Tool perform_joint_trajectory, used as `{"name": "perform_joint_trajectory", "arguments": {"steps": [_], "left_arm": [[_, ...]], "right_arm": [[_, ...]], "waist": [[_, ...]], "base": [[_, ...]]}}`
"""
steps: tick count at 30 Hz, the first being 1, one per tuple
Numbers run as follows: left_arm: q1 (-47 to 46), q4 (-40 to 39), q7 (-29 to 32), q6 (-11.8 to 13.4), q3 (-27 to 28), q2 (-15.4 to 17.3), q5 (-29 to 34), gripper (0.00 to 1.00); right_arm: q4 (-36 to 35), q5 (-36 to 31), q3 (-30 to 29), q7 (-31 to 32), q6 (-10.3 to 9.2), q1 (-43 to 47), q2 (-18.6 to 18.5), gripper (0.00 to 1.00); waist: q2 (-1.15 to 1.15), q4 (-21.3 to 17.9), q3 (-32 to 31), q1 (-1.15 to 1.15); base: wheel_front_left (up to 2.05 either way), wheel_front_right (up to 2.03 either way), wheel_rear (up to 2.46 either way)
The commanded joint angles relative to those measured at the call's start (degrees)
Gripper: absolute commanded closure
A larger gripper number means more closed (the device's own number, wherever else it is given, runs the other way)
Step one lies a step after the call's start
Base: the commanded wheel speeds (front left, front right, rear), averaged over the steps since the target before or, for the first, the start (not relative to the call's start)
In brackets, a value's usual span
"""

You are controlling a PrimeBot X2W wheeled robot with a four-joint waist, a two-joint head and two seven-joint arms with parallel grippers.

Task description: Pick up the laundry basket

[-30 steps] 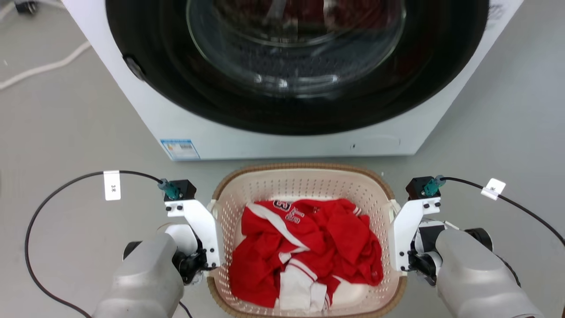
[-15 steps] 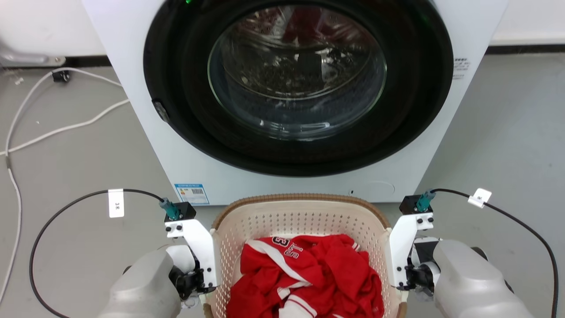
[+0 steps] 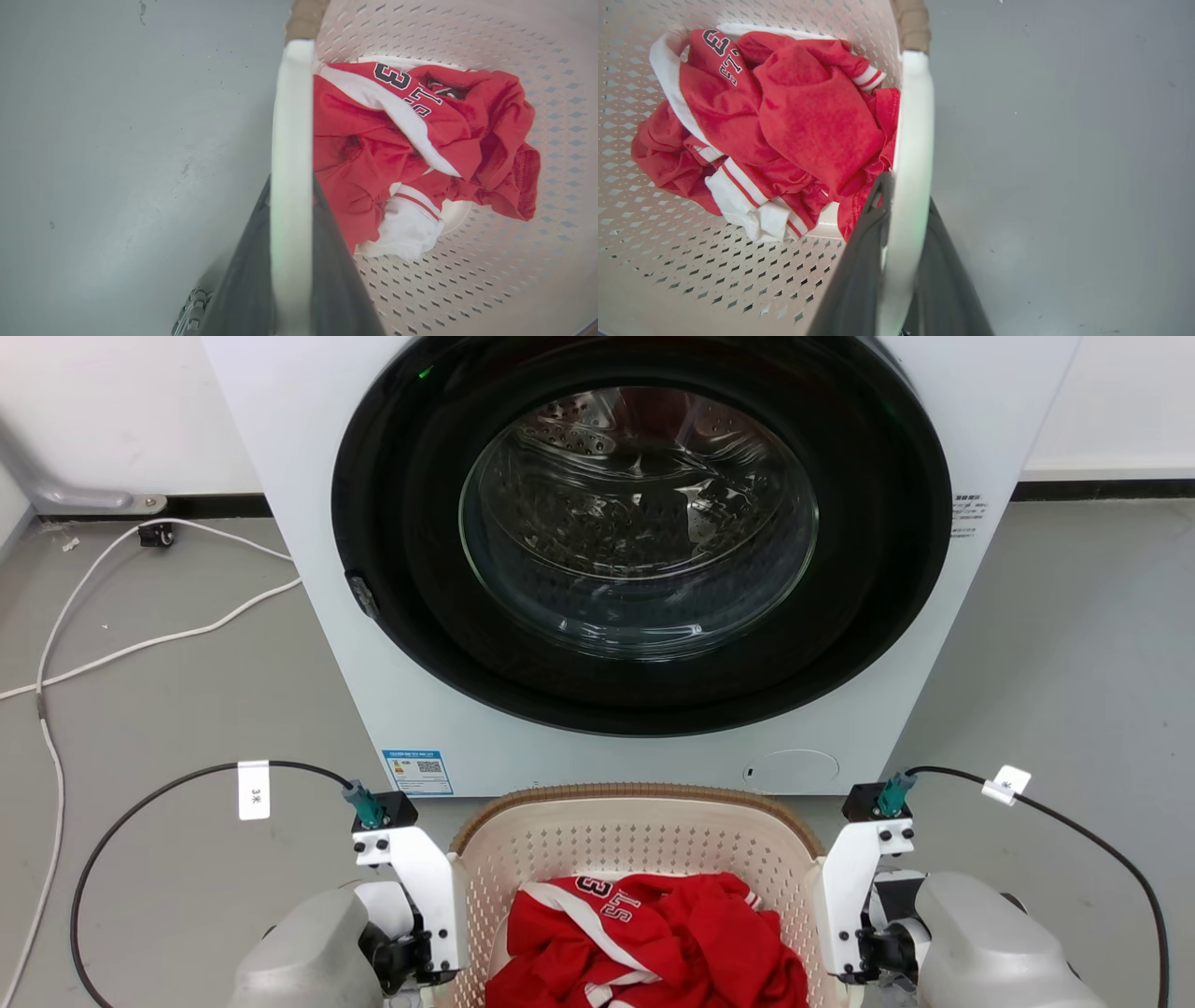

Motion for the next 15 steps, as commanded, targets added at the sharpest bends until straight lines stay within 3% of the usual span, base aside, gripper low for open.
{"name": "perform_joint_trajectory", "arguments": {"steps": [1,15], "left_arm": [[0.1,-0.4,-0.7,-0.3,-0.1,-0.6,-0.5,1.00],[-0.1,-0.2,-1.3,-0.3,-1.2,-0.9,-1.7,1.00]], "right_arm": [[-0.2,0.3,0.5,0.3,0.20,0.9,0.4,1.00],[-0.4,1.4,2.0,-0.6,0.20,-0.1,-0.5,1.00]], "waist": [[0.00,0.0,0.0,0.01],[0.00,0.3,0.3,0.01]], "base": [[0.00,0.00,0.00],[0.00,0.00,0.00]]}}
